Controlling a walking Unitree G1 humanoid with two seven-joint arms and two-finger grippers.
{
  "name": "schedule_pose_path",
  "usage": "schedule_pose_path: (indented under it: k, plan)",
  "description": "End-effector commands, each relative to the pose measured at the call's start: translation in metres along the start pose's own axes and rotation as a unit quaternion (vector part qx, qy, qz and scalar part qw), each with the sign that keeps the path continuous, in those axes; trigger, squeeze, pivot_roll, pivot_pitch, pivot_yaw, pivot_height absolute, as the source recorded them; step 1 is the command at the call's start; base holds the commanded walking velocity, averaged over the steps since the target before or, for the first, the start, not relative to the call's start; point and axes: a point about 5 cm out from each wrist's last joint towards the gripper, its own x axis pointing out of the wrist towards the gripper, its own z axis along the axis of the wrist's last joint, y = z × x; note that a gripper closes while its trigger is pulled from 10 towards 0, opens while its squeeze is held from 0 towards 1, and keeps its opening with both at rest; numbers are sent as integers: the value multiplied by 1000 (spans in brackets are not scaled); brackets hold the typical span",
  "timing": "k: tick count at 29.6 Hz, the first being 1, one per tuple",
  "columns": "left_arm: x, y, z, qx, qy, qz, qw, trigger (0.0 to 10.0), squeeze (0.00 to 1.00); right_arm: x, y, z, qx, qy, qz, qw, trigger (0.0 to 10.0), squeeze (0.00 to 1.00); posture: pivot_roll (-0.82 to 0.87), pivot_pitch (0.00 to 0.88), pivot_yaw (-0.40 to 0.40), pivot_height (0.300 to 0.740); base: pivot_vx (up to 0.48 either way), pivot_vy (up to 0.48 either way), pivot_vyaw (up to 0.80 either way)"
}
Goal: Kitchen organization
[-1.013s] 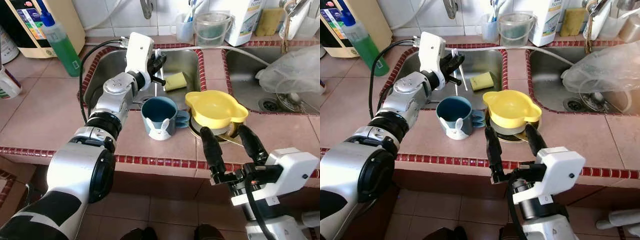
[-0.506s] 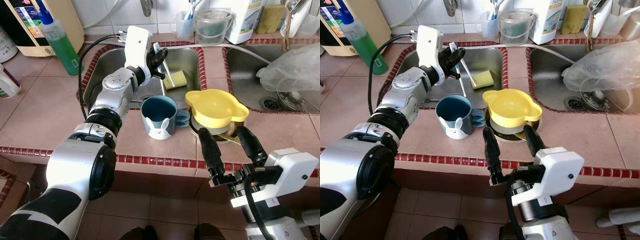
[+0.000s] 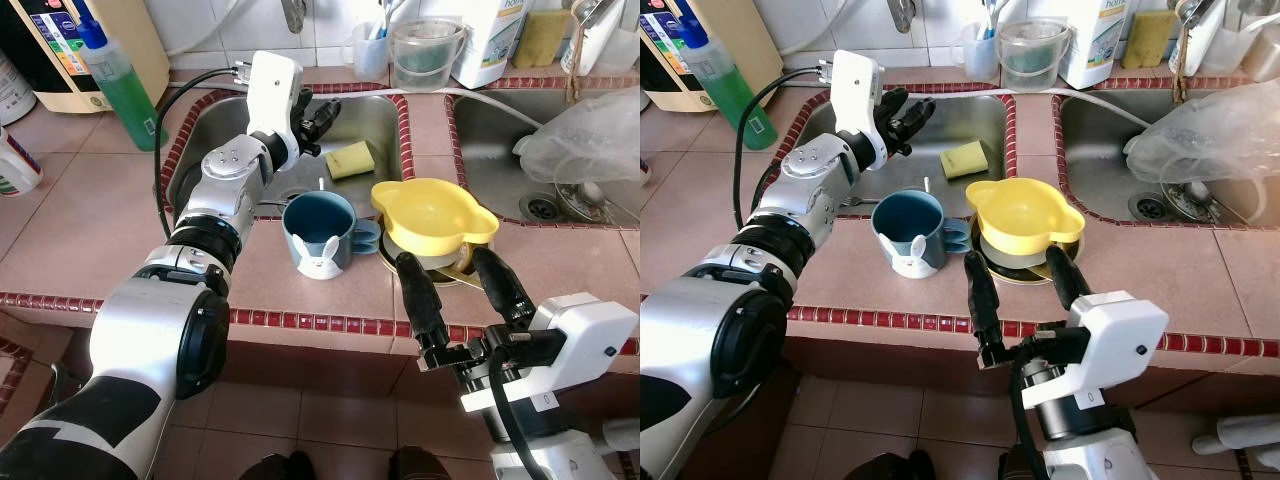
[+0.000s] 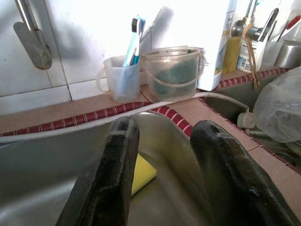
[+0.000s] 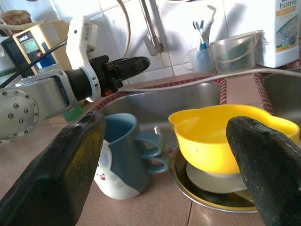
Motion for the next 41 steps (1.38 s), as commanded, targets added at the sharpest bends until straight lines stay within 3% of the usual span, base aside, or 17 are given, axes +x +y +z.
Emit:
schedule_pose_path:
  k: [1, 12, 13, 14, 28, 37, 41]
  plan:
    - [1, 5, 9, 4, -6, 2, 1000, 10000, 1000, 0, 0, 2, 2, -5, 1, 1000, 10000, 0, -376, 182, 133, 711, 0, 0, 0]
    - [-4, 17, 14, -7, -15, 18, 1000, 10000, 1000, 12, -5, -4, -8, -14, 9, 1000, 10000, 0, -336, 150, 131, 711, 0, 0, 0]
    - [-6, 19, 14, -12, -18, 19, 1000, 10000, 251, 16, -6, -5, -10, -18, 9, 1000, 10000, 0, -331, 144, 130, 711, 0, 0, 0]
    - [-6, 20, 14, -12, -20, 19, 1000, 10000, 0, 18, -7, -5, -11, -20, 9, 1000, 10000, 0, -328, 140, 130, 711, 0, 0, 0]
    - [-23, 30, 3, -33, -45, 74, 996, 10000, 0, 50, -34, -18, -76, -37, -25, 996, 10000, 0, -242, 77, 89, 711, 0, 0, 0]
    - [-54, 31, -12, -71, -54, 126, 988, 10000, 0, 73, -50, -16, -117, -71, -58, 989, 10000, 0, -208, 53, 72, 711, 0, 0, 0]
    - [-65, 27, -11, -68, -68, 142, 985, 10000, 0, 78, -55, -17, -136, -80, -79, 984, 10000, 0, -197, 49, 70, 711, 0, 0, 0]
